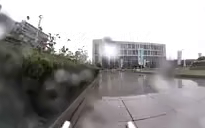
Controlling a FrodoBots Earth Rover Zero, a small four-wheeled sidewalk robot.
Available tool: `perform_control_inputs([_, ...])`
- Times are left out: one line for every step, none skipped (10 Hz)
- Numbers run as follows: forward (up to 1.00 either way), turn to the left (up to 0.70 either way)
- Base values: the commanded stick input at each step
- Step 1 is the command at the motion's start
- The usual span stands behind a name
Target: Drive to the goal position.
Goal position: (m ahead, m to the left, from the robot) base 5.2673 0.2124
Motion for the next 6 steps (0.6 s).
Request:
perform_control_inputs([0.70,0.05])
perform_control_inputs([0.70,0.11])
perform_control_inputs([0.70,0.14])
perform_control_inputs([0.70,0.14])
perform_control_inputs([0.70,0.14])
perform_control_inputs([0.70,0.14])
